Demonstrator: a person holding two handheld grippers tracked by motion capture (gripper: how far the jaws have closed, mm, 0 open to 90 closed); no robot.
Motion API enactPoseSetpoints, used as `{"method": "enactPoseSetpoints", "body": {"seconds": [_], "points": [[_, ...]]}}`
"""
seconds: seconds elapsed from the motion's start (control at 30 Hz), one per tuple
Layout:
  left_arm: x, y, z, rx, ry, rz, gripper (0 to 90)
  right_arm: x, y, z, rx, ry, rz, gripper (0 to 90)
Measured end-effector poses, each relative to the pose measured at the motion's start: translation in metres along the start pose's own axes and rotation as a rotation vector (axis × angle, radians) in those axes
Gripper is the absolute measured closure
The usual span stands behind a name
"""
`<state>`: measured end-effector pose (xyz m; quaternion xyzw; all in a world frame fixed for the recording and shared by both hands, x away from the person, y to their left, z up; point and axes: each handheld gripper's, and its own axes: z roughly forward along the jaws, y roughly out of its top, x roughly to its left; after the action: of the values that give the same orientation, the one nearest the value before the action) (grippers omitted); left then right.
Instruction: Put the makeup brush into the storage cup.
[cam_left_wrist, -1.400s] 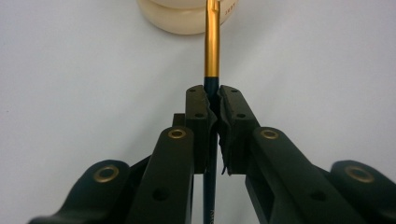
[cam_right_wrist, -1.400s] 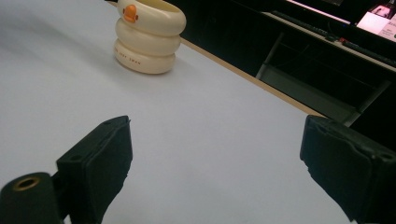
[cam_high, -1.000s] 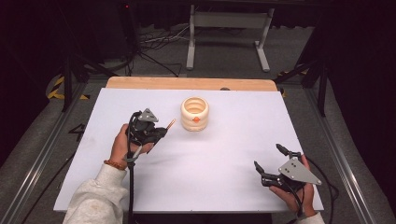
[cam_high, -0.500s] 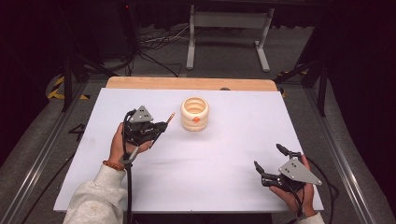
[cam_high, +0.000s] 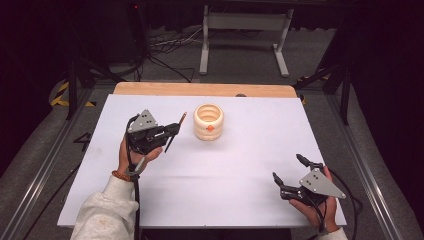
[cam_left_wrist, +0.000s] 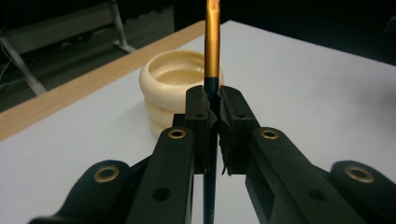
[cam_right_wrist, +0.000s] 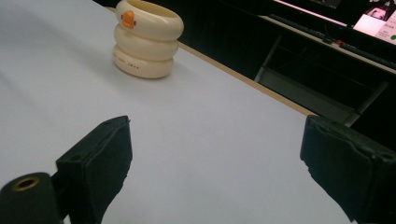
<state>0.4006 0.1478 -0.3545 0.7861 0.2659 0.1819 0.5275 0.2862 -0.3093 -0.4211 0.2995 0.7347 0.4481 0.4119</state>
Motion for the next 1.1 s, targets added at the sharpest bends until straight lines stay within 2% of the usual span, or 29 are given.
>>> {"method": "enactPoseSetpoints", "body": {"seconds": [0.13,0.3,0.37,0.57,0.77,0.87,1.1], "points": [[-0.002,0.003,-0.003,-0.084,0.004,0.008,83.3,0.0,0.0,0.0,0.0,-0.001,0.0,10.0],[-0.006,0.008,-0.002,-0.128,0.015,0.028,83.3,0.0,0.0,0.0,0.0,0.001,0.002,10.0],[-0.007,0.01,-0.001,-0.154,0.004,0.032,83.3,0.0,0.0,0.0,-0.002,0.001,0.0,10.0],[-0.008,0.014,0.003,-0.184,-0.007,0.043,83.3,0.0,0.0,-0.001,-0.011,0.013,0.004,9.9],[-0.008,0.018,0.008,-0.238,-0.029,0.047,83.3,0.0,0.001,-0.001,-0.019,0.015,-0.001,9.8],[-0.007,0.02,0.01,-0.245,-0.042,0.052,83.3,0.0,0.001,-0.001,-0.02,0.019,0.0,9.8],[-0.003,0.022,0.02,-0.273,-0.053,0.037,83.3,0.0,0.001,-0.002,-0.028,0.028,0.004,9.7]]}}
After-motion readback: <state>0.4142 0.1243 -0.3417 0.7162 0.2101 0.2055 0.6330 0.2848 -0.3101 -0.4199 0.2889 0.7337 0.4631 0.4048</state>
